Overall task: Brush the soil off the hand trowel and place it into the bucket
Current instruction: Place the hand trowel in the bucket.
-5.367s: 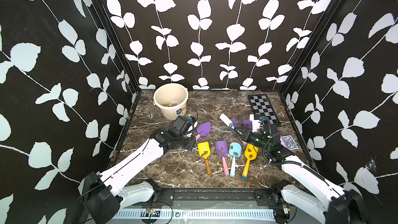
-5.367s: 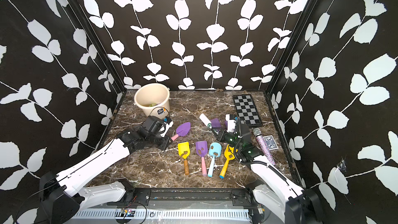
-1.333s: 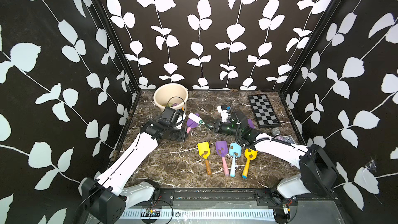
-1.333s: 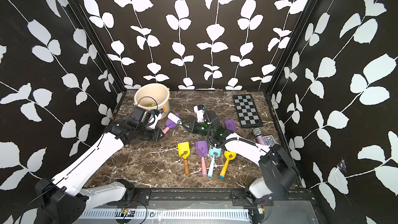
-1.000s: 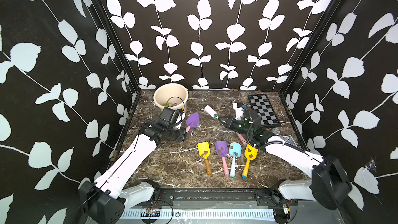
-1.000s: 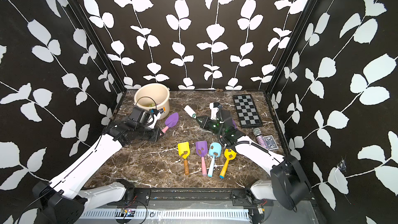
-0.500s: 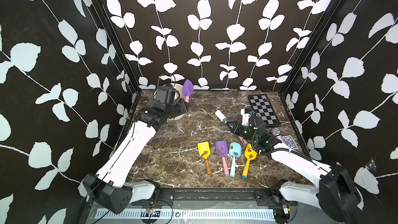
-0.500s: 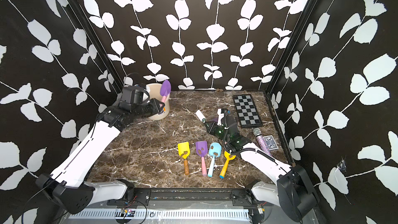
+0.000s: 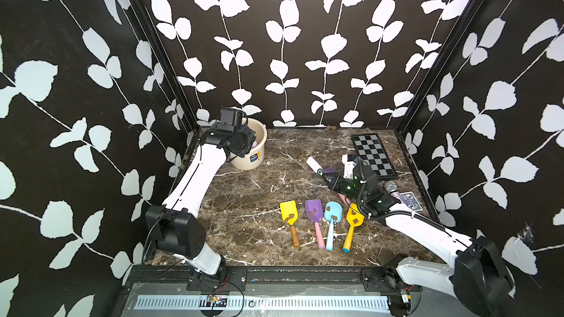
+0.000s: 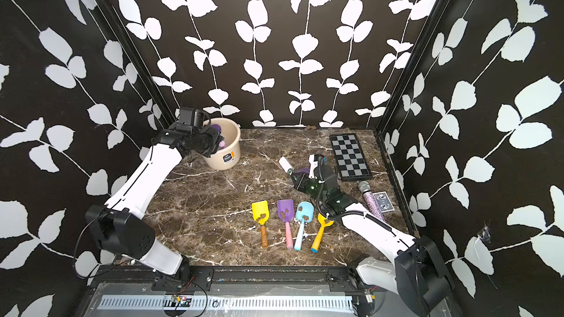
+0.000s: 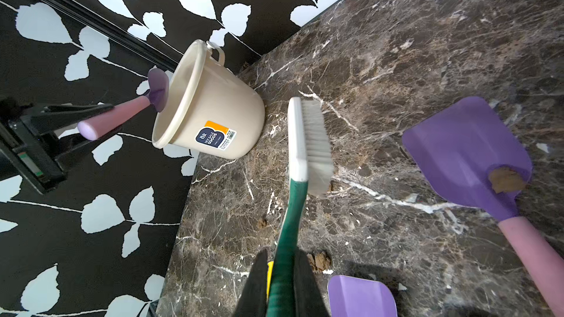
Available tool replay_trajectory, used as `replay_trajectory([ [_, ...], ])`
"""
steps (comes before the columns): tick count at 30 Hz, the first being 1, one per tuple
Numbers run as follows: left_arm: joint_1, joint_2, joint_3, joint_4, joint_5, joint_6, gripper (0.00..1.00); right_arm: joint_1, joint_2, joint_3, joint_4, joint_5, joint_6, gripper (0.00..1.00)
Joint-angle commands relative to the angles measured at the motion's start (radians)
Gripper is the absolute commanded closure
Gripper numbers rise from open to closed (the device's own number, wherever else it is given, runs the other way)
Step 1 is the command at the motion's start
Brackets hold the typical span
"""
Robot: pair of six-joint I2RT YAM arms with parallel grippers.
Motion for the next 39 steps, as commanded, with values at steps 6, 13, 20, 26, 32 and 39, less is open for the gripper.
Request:
replay_trajectory([
  [6,0.039,0.13,0.113,0.015,0.078,-0.14,1.0,0.001,-0.041,0.031,0.003,0.032,-0.038,1.0],
  [13,0.055,0.213,0.17,0.006,0.092,-0.152,0.96,-0.002,-0.069,0.021,-0.02,0.047,-0.056,1.0],
  [20,0.059,0.239,0.164,0.035,0.107,-0.114,0.62,-0.004,-0.086,0.017,-0.038,0.05,-0.068,1.0],
  [26,0.06,0.175,0.124,0.082,0.076,-0.011,0.45,-0.006,-0.104,0.011,-0.043,0.055,-0.064,1.0],
  [32,0.037,0.055,0.079,0.103,0.057,0.18,0.46,-0.005,-0.114,0.006,-0.044,0.059,-0.054,1.0],
  [39,-0.125,-0.164,-0.085,0.081,-0.049,0.424,0.53,-0.005,-0.123,0.009,-0.051,0.068,-0.053,1.0],
])
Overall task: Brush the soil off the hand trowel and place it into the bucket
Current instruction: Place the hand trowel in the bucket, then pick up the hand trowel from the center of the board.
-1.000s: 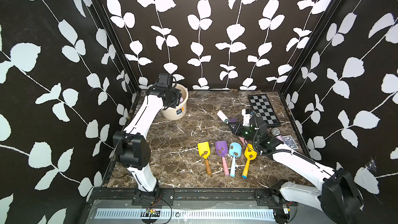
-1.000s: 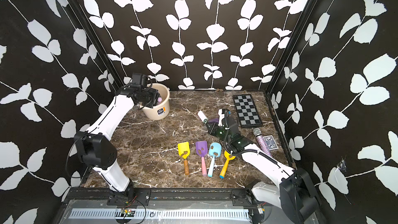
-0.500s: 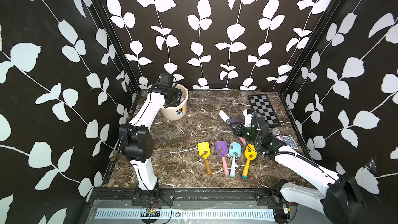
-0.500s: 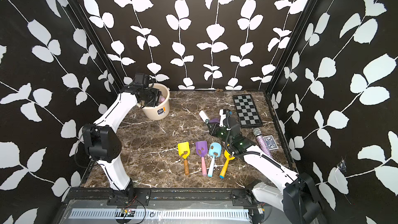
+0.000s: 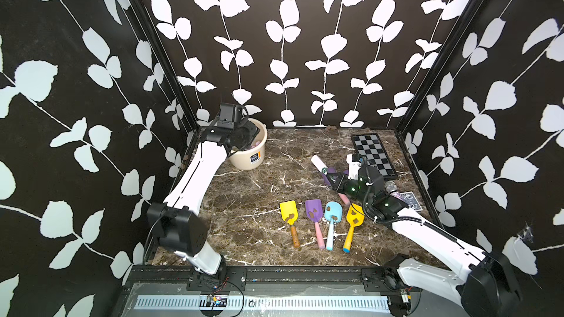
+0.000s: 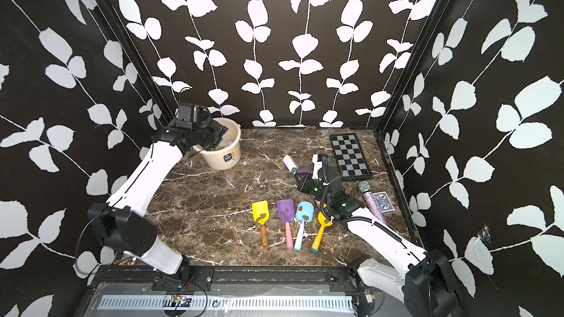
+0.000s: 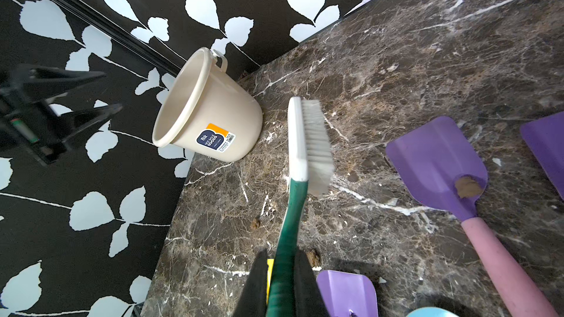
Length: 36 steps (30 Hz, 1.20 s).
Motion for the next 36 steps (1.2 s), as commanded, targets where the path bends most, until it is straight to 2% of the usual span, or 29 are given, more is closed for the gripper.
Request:
replay_trajectory([
  [1,-0.103,-0.13,-0.103,-0.018,-0.101,0.162,0.54,-0.003,-0.029,0.008,0.028,0.022,0.007,1.0],
  [5,-0.264,-0.272,-0.284,-0.015,-0.232,0.129,0.57,-0.002,-0.039,0.008,0.014,0.03,0.003,1.0],
  [10,-0.481,-0.369,-0.435,-0.047,-0.358,0.061,0.57,-0.002,-0.058,0.002,-0.003,0.034,0.003,1.0],
  [18,-0.761,-0.313,-0.627,-0.017,-0.361,-0.165,0.57,-0.003,-0.088,-0.016,-0.02,0.052,0.008,1.0],
  [24,-0.842,-0.197,-0.68,0.029,-0.31,-0.224,0.57,-0.002,-0.101,-0.016,-0.036,0.051,0.005,1.0],
  [32,-0.888,-0.056,-0.721,0.082,-0.199,-0.255,0.55,-0.002,-0.122,-0.017,-0.067,0.069,-0.013,1.0],
  [36,-0.894,-0.028,-0.724,0.08,-0.196,-0.252,0.52,-0.003,-0.126,-0.014,-0.071,0.075,-0.023,1.0],
])
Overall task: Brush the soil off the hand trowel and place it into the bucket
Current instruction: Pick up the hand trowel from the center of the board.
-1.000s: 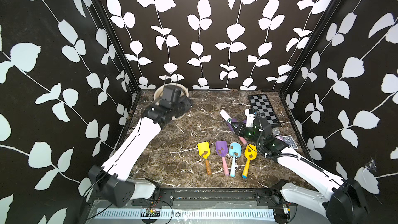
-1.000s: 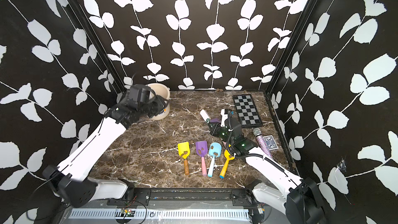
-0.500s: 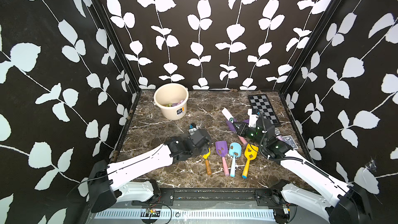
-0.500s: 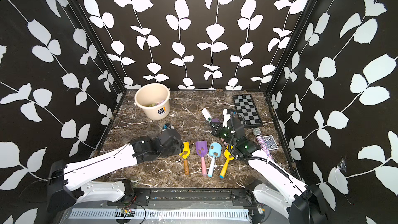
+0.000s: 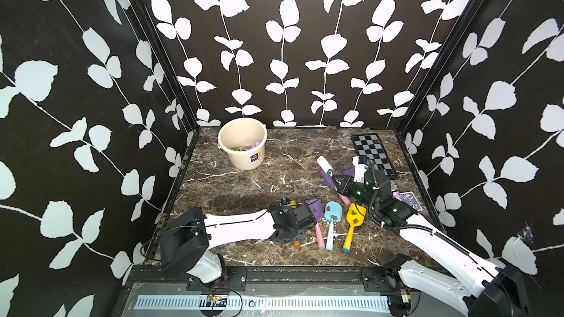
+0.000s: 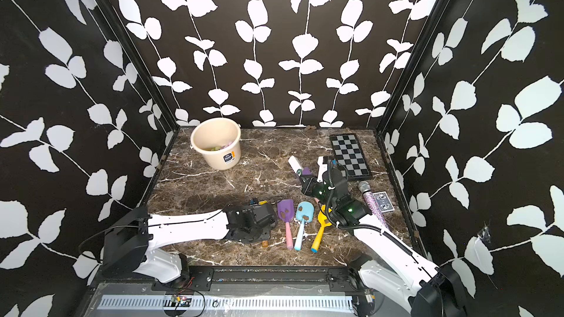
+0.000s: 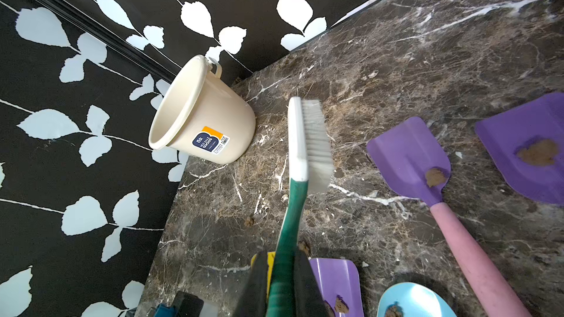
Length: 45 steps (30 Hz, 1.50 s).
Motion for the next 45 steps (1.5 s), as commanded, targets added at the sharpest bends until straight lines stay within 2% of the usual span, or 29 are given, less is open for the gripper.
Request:
replay_trajectory([
  [1,-0.007,0.002,-0.013,0.003,0.016,-0.009,0.51,-0.004,-0.019,0.0,0.022,0.022,-0.014,1.0],
  [11,-0.014,0.083,-0.025,0.032,0.028,-0.003,0.54,-0.004,-0.024,0.007,0.008,0.025,-0.021,1.0],
  [18,-0.015,0.11,-0.024,0.039,0.048,0.013,0.7,-0.004,-0.029,0.002,0.007,0.028,-0.019,1.0],
  [28,-0.014,0.045,0.002,-0.037,0.073,0.06,0.91,-0.003,-0.021,-0.006,0.026,0.026,-0.007,1.0],
  [32,0.01,0.024,0.063,-0.132,0.114,0.215,1.0,-0.004,-0.017,-0.005,0.033,0.013,-0.013,1.0],
  [36,0.107,-0.011,0.1,-0.297,0.148,0.406,1.0,-0.004,-0.017,-0.009,0.042,-0.036,-0.059,1.0],
  [40,0.207,-0.097,0.117,-0.425,0.125,0.601,1.0,-0.003,-0.018,-0.027,0.062,-0.1,-0.093,1.0],
  [45,0.297,-0.195,0.158,-0.498,0.176,0.826,1.0,-0.004,-0.011,-0.049,0.121,-0.237,-0.117,1.0],
])
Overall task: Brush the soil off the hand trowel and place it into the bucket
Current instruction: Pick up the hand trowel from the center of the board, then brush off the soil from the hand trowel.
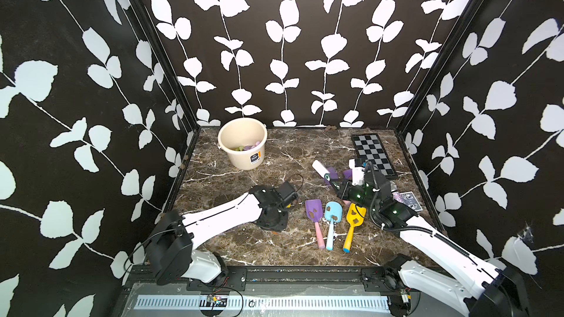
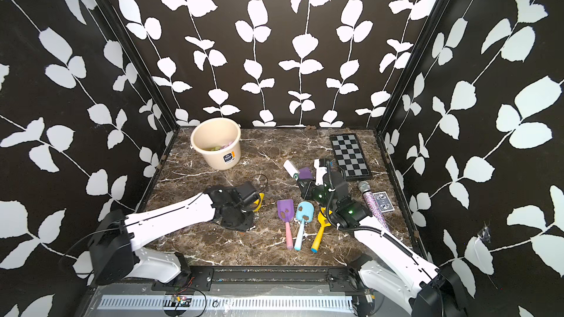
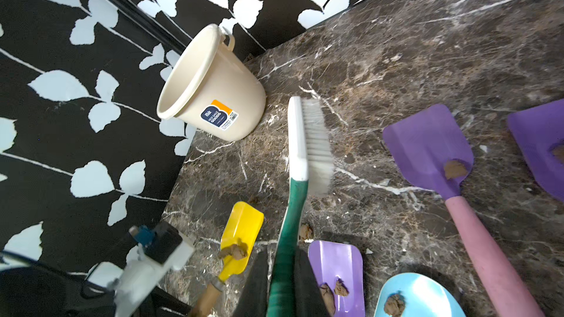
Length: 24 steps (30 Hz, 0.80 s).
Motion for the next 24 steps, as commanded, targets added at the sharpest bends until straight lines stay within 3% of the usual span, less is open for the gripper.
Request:
replay_trajectory([
  [1,0.046,-0.068,0.052,-0.123,0.047,0.23,1.0,-0.004,0.005,-0.014,0.115,-0.132,-0.033,1.0],
  [7,0.147,-0.072,0.068,-0.175,0.049,0.338,1.0,-0.003,0.06,-0.01,0.203,-0.315,-0.015,1.0],
  [14,0.161,-0.061,0.069,-0.152,0.036,0.424,1.0,0.009,0.181,0.019,0.321,-0.566,0.067,1.0],
  [24,0.178,-0.057,0.046,-0.12,0.02,0.439,1.0,0.079,0.23,0.016,0.356,-0.656,0.08,1.0],
])
